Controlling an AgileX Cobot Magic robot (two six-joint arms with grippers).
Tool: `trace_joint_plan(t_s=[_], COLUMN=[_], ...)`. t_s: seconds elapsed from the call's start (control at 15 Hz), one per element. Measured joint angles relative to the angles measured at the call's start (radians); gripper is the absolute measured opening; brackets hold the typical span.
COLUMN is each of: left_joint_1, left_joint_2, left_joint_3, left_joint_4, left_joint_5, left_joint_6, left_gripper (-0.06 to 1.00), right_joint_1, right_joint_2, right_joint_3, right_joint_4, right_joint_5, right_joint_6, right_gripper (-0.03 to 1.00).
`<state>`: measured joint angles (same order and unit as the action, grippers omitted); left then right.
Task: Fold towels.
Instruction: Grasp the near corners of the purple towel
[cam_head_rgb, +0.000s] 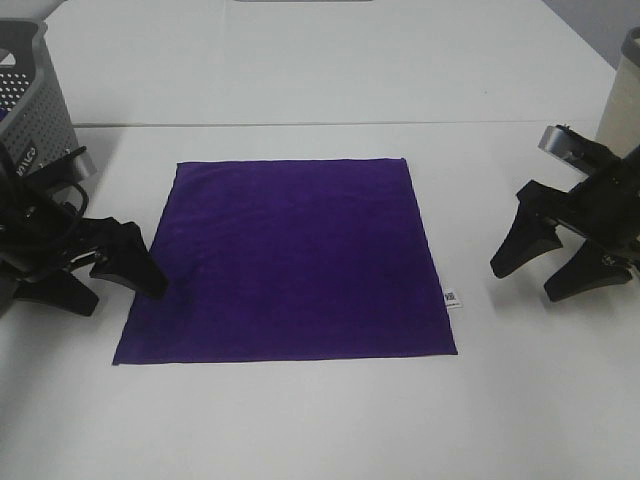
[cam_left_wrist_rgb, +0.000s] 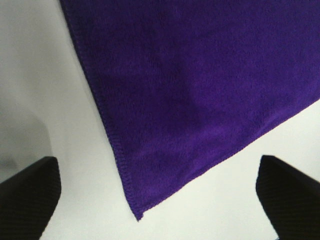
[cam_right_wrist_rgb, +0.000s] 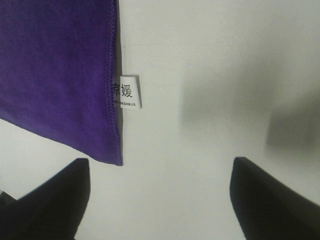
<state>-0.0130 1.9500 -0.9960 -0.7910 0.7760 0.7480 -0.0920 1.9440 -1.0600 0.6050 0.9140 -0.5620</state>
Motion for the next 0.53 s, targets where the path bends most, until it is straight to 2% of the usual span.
trace_joint_plan(t_s=[0.13, 0.2, 0.27, 0.53], left_joint_1=[0.000, 0.000, 0.000, 0.000], left_joint_2=[0.009, 0.010, 0.010, 0.010], left_joint_3=[0.000, 0.000, 0.000, 0.000], left_joint_4=[-0.008, -0.014, -0.015, -0.015], left_joint_5=[-0.003, -0.003, -0.003, -0.007], left_joint_6=[0.018, 0.026, 0.026, 0.010], left_gripper=[0.99, 0.99, 0.99, 0.99], right_joint_1=[0.026, 0.084, 0.103, 0.109], right_joint_2=[0.010, 0.049, 0.073, 0.098], right_joint_3=[0.003, 0.004, 0.005, 0.004], right_joint_4=[0.004, -0.004, -0.006, 0.023], right_joint_5=[-0.034, -0.062, -0.063, -0.068], right_joint_6=[-0.002, 0.011, 0.024, 0.030], right_gripper=[0.75, 0.75, 0.75, 0.74])
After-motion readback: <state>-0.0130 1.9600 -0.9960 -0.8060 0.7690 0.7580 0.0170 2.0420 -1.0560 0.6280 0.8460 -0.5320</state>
